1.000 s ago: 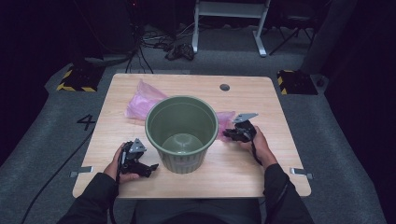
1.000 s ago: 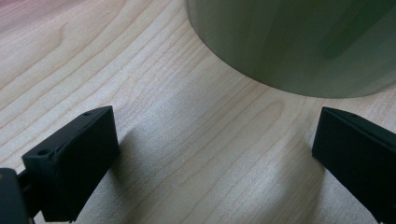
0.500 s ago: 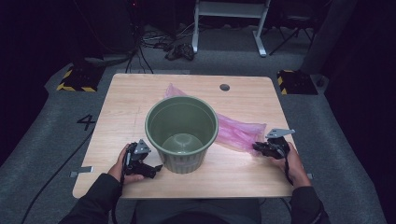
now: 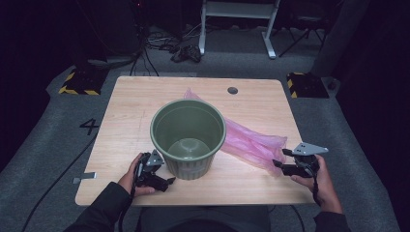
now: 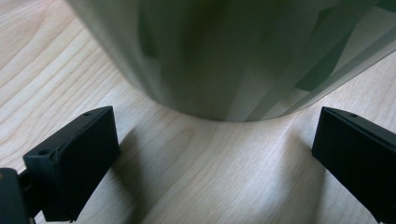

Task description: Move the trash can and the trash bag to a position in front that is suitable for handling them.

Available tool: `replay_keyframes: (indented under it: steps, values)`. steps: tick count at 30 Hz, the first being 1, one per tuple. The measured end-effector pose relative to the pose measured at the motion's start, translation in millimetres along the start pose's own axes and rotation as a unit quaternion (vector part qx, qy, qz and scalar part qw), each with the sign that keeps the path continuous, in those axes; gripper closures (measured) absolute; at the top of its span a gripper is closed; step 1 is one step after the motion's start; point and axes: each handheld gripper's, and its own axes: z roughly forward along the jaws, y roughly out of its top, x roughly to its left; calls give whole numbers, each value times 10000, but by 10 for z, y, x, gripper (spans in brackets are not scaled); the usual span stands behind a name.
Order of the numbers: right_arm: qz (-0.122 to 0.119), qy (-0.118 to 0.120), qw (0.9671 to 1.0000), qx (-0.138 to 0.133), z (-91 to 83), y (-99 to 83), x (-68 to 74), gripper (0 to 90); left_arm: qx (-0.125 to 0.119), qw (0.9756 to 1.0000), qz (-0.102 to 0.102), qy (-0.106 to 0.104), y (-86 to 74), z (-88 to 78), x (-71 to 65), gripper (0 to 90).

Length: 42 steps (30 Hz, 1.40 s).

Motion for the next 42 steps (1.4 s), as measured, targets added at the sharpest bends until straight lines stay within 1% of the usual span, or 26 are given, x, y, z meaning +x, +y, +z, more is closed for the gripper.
replay_keyframes:
  steps: [1, 3, 4, 5, 7, 8, 10, 11, 12, 15, 17, 18, 19, 22, 23, 26, 28, 29, 32, 35, 36, 37, 38, 40, 41, 42]
  values:
    - [-81, 57, 9999, -111, -30, 40, 19, 390, 8, 10000, 0, 13, 11, 8, -12, 3]
    - [-292, 31, 9992, -277, -34, 133, 42, 382, 14, 10000, -1, 26, 28, 21, -29, 3]
    - [-323, 41, 9990, -301, -13, 161, 36, 384, -2, 10000, -37, -49, 31, 33, -37, 3]
    - [-361, 63, 9989, -292, 31, 190, 18, 397, 2, 10000, -10, -3, 37, 34, -37, 3]
    - [-371, 73, 9992, -132, 162, 213, -42, 427, 16, 10000, -24, 12, 43, 36, -44, 3]
    - [-322, 134, 9994, -23, 236, 202, -79, 446, 10, 10000, -4, 21, 47, 40, -43, 3]
    - [-206, 200, 9993, 229, 379, 150, -150, 518, 20, 10000, -1, 12, 55, 47, -45, 3]
    - [-193, 253, 9988, 381, 441, 115, -177, 533, 17, 10000, -53, 46, 63, 54, -52, 3]
    - [-146, 286, 9981, 530, 498, 72, -200, 563, 28, 10000, -69, 23, 69, 62, -53, 3]
    - [-41, 421, 9967, 687, 555, -9, -223, 625, 3, 9998, -167, 147, 102, 93, -58, 3]
    - [50, 500, 9960, 732, 571, -49, -215, 642, 6, 9996, -217, 183, 133, 122, -57, 1]
    - [80, 508, 9961, 722, 570, -57, -207, 648, 23, 9996, -202, 212, 152, 136, -50, 0]
    - [105, 556, 9960, 690, 569, -67, -207, 651, 10, 9995, -252, 210, 172, 160, -46, 0]
    - [131, 589, 9962, 632, 554, -89, -178, 654, 19, 9987, -376, 335, 237, 218, -31, 0]
    - [123, 599, 9962, 622, 547, -96, -161, 654, 2, 9985, -432, 349, 259, 244, -23, 0]
    - [119, 619, 9960, 628, 519, -110, -109, 648, 15, 9980, -493, 391, 329, 307, 8, 0]
    - [102, 635, 9960, 620, 504, -118, -67, 639, 11, 9979, -466, 451, 374, 344, 37, 0]
    - [90, 659, 9959, 619, 496, -121, -43, 633, 3, 9980, -481, 398, 393, 368, 47, 0]
    - [57, 711, 9955, 618, 485, -120, 32, 628, 10, 9981, -477, 378, 455, 424, 80, 0]
    - [13, 770, 9950, 629, 485, -107, 106, 625, 7, 9986, -412, 325, 523, 488, 129, 0]
    - [-5, 788, 9949, 635, 485, -102, 130, 624, 11, 9987, -384, 344, 550, 509, 147, 0]
    - [-14, 802, 9947, 644, 485, -95, 156, 622, 11, 9987, -405, 321, 574, 535, 160, 0]
    - [-25, 810, 9945, 659, 484, -90, 181, 620, 6, 9986, -391, 362, 601, 557, 179, 0]
    - [-24, 858, 9941, 665, 484, -83, 224, 617, 12, 9987, -394, 335, 648, 602, 205, 0]
    - [-17, 863, 9940, 670, 484, -79, 243, 616, 6, 9987, -428, 282, 668, 625, 214, 0]
    - [-10, 869, 9939, 679, 483, -76, 263, 614, 0, 9988, -356, 329, 688, 639, 233, 0]
